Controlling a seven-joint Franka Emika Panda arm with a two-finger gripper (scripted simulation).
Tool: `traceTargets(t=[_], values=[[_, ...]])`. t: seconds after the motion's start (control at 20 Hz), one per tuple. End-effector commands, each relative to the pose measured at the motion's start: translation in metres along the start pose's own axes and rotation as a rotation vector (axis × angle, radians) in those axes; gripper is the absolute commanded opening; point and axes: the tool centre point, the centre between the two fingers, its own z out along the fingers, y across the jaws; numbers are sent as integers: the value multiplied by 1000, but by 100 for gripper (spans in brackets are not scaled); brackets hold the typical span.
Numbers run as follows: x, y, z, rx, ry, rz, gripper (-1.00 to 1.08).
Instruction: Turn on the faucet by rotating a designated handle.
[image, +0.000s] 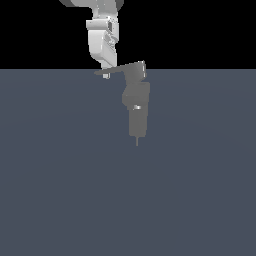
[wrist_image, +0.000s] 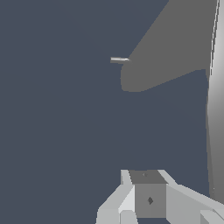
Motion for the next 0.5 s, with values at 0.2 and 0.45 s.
traceTargets(t=[0.2,0.45], values=[[0,10,0,0,0,0,-100],[-1,21,0,0,0,0,-100]])
